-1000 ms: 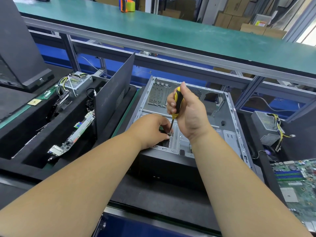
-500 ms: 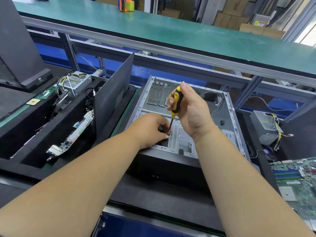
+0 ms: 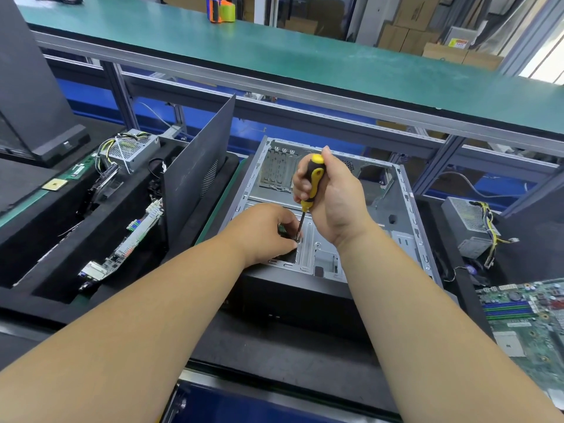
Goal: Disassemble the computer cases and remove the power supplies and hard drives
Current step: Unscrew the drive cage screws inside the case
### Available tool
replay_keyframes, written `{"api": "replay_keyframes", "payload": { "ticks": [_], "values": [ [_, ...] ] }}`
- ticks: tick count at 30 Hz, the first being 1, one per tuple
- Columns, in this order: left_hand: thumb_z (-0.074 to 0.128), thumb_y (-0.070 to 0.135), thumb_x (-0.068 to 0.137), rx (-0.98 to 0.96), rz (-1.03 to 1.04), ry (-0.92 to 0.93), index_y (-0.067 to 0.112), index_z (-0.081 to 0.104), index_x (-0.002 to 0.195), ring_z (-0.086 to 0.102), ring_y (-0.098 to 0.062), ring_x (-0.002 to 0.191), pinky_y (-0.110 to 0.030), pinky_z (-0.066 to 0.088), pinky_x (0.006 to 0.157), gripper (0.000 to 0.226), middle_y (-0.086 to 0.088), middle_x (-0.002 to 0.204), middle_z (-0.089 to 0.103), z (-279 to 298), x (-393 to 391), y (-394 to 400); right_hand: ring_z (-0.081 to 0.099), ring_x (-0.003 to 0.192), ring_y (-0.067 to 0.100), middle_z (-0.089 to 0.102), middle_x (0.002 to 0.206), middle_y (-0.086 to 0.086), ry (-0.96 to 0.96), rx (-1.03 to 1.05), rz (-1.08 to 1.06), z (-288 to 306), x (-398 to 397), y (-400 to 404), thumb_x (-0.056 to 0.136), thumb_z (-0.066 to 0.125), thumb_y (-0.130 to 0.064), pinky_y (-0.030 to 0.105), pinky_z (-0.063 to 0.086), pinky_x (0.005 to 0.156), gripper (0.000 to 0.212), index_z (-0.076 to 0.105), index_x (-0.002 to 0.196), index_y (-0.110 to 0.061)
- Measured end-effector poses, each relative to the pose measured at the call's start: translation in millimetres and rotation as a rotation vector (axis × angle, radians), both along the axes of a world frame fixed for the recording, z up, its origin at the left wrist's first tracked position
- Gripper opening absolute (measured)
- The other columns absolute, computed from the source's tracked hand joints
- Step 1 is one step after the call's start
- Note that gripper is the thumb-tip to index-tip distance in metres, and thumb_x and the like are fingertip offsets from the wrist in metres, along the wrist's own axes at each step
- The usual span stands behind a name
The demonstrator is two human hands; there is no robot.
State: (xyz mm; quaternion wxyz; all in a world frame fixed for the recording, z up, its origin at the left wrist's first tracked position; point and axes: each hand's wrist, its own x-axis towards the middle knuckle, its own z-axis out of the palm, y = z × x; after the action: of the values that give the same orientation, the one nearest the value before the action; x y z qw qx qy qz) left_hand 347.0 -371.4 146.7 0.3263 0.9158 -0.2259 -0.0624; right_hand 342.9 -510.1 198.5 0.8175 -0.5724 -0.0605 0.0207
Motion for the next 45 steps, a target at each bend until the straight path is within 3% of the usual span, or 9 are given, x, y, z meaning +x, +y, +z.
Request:
{"api": "replay_keyframes", "payload": {
  "ticks": [4,9,12,15,20,28,38,42,45],
  "values": [
    [0.074,0.025,0.080,-0.009,0.018,0.004,0.031,0.074,0.089,0.053,0.013,0.070,-0.012,0.037,0.061,0.011,0.017,0.086,0.067,-0.8,0.1,0.0,0.036,0.053,0.012,0.039,0.055,-0.002,-0.039,-0.067,-0.016,1.5,-0.5,1.0,0.102,0.034,-0.048,0.024,0.033,0.053,0.049,0.056,0.079,-0.010],
    [0.075,0.026,0.080,-0.011,0.031,-0.002,0.032,0.074,0.090,0.053,0.009,0.072,-0.012,0.038,0.062,0.012,0.019,0.085,0.065,-1.2,0.3,0.5,0.052,0.076,0.015,0.056,0.082,0.011,-0.175,-0.828,-0.221,18.6,-7.8,-14.2,0.093,0.042,-0.045,0.032,0.040,0.068,0.038,0.061,0.077,-0.016],
    [0.076,0.025,0.079,-0.015,0.030,-0.004,0.031,0.073,0.090,0.053,0.009,0.072,-0.012,0.038,0.062,0.013,0.019,0.085,0.065,-1.4,0.0,0.2,0.054,0.079,0.019,0.058,0.081,0.001,-0.281,-1.275,-0.313,32.1,-9.0,-22.9,0.100,0.040,-0.039,0.032,0.039,0.063,0.030,0.061,0.088,-0.022],
    [0.076,0.024,0.078,-0.028,0.034,0.004,0.032,0.073,0.087,0.053,0.012,0.071,-0.011,0.037,0.061,0.012,0.020,0.082,0.064,-2.0,0.1,-0.1,0.049,0.066,0.022,0.054,0.065,-0.004,-0.299,-1.477,-0.350,40.3,-9.2,-22.9,0.101,0.041,-0.037,0.033,0.033,0.056,0.019,0.052,0.092,-0.024],
    [0.076,0.023,0.078,-0.032,0.019,-0.002,0.032,0.072,0.085,0.051,0.018,0.076,-0.012,0.038,0.062,0.013,0.019,0.081,0.063,-0.8,-1.3,-0.3,0.043,0.059,0.016,0.048,0.063,-0.003,-0.308,-1.756,-0.335,50.3,-8.8,-15.2,0.099,0.040,-0.060,0.031,0.026,0.050,0.046,0.044,0.073,-0.021],
    [0.073,0.019,0.078,-0.001,0.035,0.020,0.032,0.071,0.087,0.056,-0.001,0.077,-0.021,0.048,0.070,0.015,0.016,0.088,0.064,0.6,-1.3,-0.9,0.045,0.063,0.009,0.056,0.075,-0.004,-0.233,-1.703,-0.092,64.4,-6.2,-14.3,0.098,0.052,-0.031,0.027,0.029,0.050,0.014,0.060,0.096,-0.019],
    [0.073,0.021,0.078,0.013,0.032,0.031,0.033,0.071,0.085,0.058,-0.005,0.081,-0.031,0.055,0.077,0.014,0.015,0.089,0.065,1.5,0.0,-1.6,0.044,0.062,0.004,0.051,0.075,-0.011,-0.249,-1.524,0.056,67.9,-18.2,-16.9,0.095,0.049,-0.018,0.025,0.028,0.051,0.017,0.061,0.105,-0.024],
    [0.073,0.023,0.078,0.004,0.036,0.030,0.035,0.069,0.081,0.056,-0.002,0.076,-0.027,0.052,0.073,0.013,0.016,0.085,0.064,-0.4,0.5,-1.2,0.050,0.070,0.013,0.055,0.077,-0.008,-0.301,-1.582,0.011,63.7,-16.6,-13.7,0.095,0.049,-0.027,0.027,0.030,0.053,0.015,0.060,0.103,-0.024],
    [0.073,0.026,0.079,-0.021,0.037,0.034,0.035,0.068,0.080,0.055,-0.001,0.075,-0.025,0.048,0.072,0.011,0.017,0.084,0.063,-2.0,0.6,-0.3,0.051,0.074,0.017,0.055,0.074,-0.008,-0.385,-1.775,-0.075,61.3,-15.2,-10.0,0.097,0.043,-0.058,0.029,0.028,0.053,0.035,0.055,0.096,-0.026]
  ]
}}
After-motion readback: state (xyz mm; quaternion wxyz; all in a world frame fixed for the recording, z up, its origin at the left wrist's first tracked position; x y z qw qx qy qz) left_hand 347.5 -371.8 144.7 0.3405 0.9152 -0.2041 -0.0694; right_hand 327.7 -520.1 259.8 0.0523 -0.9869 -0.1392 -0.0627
